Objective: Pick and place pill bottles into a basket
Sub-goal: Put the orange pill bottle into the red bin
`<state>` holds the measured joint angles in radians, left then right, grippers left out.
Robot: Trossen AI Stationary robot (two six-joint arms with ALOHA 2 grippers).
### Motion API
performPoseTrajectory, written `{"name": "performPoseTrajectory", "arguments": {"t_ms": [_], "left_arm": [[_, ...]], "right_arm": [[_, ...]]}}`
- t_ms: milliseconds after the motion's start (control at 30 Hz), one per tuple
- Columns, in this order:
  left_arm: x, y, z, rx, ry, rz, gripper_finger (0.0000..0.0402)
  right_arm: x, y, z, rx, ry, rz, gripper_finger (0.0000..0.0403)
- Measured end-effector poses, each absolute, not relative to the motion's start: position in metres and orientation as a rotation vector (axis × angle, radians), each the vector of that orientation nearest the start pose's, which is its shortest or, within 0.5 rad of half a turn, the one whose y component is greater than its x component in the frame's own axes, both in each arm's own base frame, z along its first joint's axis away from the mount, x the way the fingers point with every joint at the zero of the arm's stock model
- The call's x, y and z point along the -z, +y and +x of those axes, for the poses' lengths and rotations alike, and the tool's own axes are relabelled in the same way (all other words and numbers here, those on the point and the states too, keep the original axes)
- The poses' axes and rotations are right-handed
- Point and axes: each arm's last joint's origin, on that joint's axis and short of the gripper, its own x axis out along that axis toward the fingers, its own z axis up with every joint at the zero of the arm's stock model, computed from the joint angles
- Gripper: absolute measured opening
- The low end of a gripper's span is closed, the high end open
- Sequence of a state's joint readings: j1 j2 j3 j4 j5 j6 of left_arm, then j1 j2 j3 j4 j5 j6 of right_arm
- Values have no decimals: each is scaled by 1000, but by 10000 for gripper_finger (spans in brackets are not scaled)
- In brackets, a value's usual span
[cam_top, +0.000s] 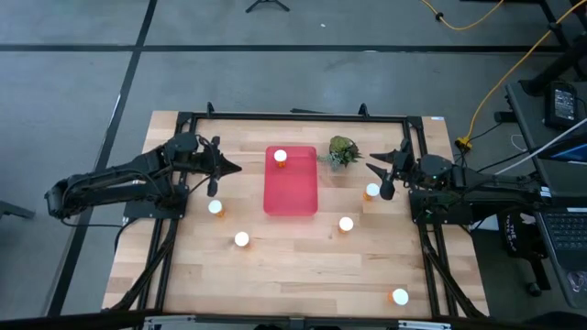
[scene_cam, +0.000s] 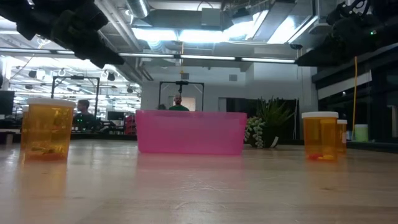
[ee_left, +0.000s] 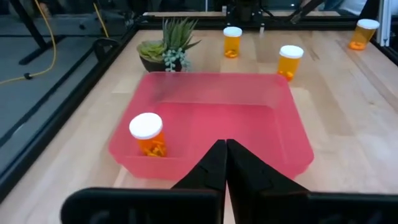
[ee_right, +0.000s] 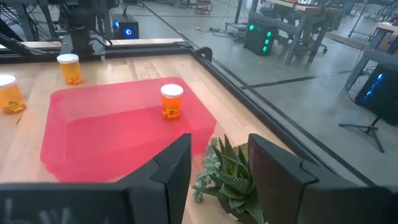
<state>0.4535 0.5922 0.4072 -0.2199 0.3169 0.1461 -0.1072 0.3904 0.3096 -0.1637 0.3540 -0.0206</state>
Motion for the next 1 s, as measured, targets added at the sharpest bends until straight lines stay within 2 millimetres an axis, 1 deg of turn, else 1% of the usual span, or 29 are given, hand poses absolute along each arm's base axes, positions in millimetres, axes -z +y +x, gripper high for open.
{"name": "performPoseTrajectory", "arguments": {"t_ms": [167, 333, 400, 533, 700, 833, 900, 1000], "left_arm": [[-228, 53, 130, -107, 380, -9, 13], [-229, 54, 131, -108, 369, -4, 9], [-229, 54, 131, -109, 370, -4, 6], [-229, 54, 131, -109, 370, -4, 3], [-229, 54, 131, -109, 369, -4, 5], [-229, 54, 131, -109, 369, -5, 8], [-229, 54, 131, -109, 369, -5, 6], [-229, 54, 131, -110, 367, -7, 2]], "right_arm": [[-218, -22, 112, 461, 325, -12, 161], [-233, -20, 105, 435, 427, 135, 161], [-236, -18, 106, 409, 430, 162, 161], [-238, -13, 109, 314, 436, 169, 161], [-234, -7, 117, 269, 477, 186, 161], [-234, -2, 126, 239, 477, 195, 161], [-239, 0, 130, 225, 495, 191, 161], [-253, 3, 136, 239, 543, 209, 160]]}}
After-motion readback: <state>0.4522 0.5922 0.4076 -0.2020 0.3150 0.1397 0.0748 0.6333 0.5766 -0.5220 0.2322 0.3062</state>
